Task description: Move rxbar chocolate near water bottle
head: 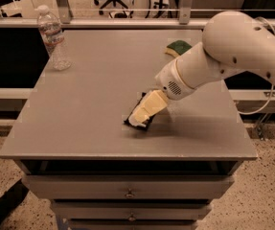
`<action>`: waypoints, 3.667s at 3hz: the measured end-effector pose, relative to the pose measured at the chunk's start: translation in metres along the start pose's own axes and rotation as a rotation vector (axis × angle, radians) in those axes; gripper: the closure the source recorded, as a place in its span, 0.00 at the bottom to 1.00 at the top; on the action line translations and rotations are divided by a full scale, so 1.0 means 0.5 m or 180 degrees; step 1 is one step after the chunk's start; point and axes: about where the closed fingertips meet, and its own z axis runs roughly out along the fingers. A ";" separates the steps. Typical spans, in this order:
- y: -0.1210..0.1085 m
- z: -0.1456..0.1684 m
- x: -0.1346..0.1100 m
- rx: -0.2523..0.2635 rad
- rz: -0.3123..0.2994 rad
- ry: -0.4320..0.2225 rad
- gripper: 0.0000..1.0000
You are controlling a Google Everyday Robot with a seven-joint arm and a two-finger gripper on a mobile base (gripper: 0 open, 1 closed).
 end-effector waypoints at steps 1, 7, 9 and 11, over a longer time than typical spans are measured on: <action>0.029 0.002 0.007 -0.0042 -0.0011 -0.0009 0.00; -0.071 -0.086 -0.019 0.0509 -0.0124 -0.0126 1.00; -0.089 -0.107 -0.044 0.0586 -0.0171 -0.0195 1.00; -0.166 0.035 -0.189 0.0473 -0.0495 -0.0516 1.00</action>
Offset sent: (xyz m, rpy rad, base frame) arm -0.0319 0.0056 -0.0306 0.0059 0.0409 -0.0014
